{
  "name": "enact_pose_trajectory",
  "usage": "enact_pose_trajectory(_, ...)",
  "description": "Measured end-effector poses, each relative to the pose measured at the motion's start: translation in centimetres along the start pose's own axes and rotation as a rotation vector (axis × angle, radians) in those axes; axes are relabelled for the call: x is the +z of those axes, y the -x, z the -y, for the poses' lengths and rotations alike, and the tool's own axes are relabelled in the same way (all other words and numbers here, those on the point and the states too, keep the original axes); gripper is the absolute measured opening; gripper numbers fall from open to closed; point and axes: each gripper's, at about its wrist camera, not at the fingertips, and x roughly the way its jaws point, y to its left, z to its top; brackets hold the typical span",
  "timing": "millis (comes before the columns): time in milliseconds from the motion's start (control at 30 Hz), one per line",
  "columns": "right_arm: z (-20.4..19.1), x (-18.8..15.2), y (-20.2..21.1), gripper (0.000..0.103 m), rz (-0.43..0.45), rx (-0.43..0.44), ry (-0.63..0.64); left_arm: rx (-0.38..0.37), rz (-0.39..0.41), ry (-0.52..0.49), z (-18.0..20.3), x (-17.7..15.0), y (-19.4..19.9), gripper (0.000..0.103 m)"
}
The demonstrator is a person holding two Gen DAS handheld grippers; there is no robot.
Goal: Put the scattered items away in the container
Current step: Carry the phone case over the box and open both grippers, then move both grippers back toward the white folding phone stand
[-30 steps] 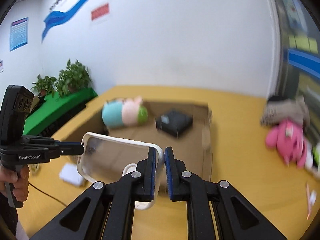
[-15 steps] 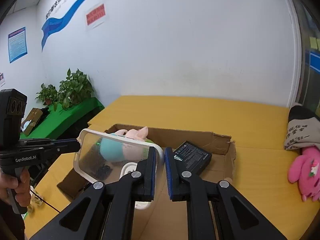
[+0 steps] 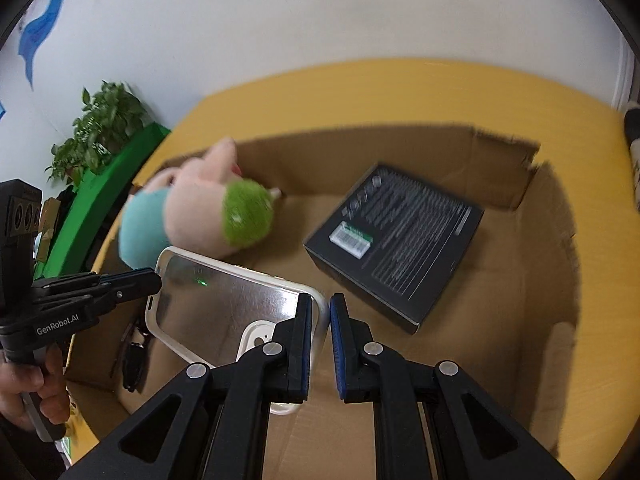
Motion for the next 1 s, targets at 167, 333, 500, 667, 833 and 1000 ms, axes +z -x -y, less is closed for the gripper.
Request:
enact_pose_trajectory(167, 0.3, -0.3, -2.8, 0.013, -0.079, -0.060, 0.004, 0.003, -0.048, 0.008, -0.9, -0.3, -2.8, 0.005)
enact_pose_trajectory(333, -1.4, -1.0, 0.1, 0.084, 0.004, -0.105, 0.064, 0.015, -0.006, -0.004, -0.8, -1.3, -1.3, 0.008)
enact_pose_trajectory(500, -4.6, -4.7, 6.8, 0.103, 0.170, -0.150, 0.173, 0.048, 0.206, -0.044, 1.1, -3.6, 5.2, 0.056)
enact_pose_trajectory(667, -6.8, -10.3, 12.0, 0.103, 0.272, -0.198, 0.158, 0.069, 0.486, -0.083, 3.5, -9.4, 14.2, 0.080)
enact_pose_trajectory(833, -8.2, -14.1, 14.7, 0.103, 0.306, -0.215, 0.133, 0.114, 0.570, -0.110, 5.2, -14.0, 18.4, 0.081)
enact_pose_trajectory(1000, -9.1, -15.7, 16.1, 0.103, 0.334, -0.231, 0.135, 0.125, 0.556, -0.124, 6.4, -17.2, 19.2, 0.081)
